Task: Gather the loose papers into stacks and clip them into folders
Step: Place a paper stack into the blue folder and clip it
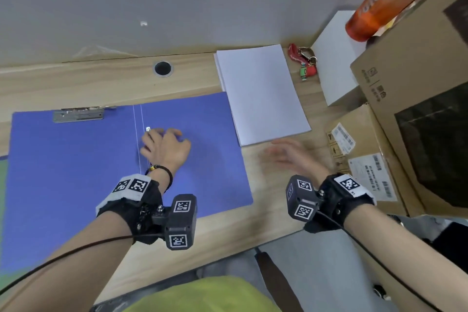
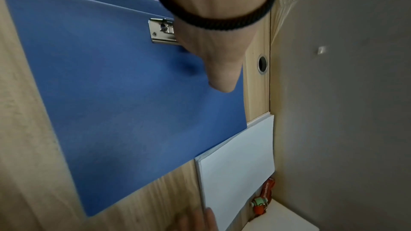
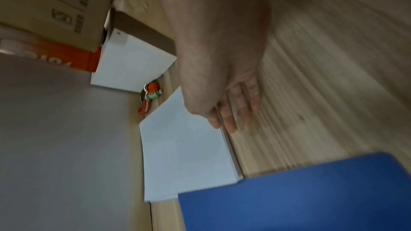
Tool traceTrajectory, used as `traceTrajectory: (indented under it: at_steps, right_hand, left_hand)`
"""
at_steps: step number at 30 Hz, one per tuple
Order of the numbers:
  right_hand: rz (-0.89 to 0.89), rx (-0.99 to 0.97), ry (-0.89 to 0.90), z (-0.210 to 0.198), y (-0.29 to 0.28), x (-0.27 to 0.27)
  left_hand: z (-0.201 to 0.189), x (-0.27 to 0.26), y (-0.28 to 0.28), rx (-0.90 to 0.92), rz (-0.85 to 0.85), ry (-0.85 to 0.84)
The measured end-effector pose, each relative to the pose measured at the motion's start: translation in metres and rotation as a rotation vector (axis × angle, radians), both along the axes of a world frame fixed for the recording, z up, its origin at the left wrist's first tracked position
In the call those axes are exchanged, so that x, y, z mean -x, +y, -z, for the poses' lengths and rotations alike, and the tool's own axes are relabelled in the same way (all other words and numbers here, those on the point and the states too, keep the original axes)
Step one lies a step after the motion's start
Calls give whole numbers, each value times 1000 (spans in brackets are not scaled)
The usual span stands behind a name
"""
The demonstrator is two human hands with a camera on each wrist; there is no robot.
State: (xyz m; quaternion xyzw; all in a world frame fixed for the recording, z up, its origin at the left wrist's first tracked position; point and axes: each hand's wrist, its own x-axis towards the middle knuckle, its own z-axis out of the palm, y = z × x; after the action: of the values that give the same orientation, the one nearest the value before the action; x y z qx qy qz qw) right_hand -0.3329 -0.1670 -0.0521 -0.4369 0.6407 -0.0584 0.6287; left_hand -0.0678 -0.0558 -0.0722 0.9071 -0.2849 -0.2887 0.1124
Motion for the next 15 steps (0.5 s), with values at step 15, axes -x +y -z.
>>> traceTrajectory:
  at_steps: [15]
  right_hand:
    - [21,267,353,12,-69,21]
  left_hand:
    - [0,61,-77,161,-34,826]
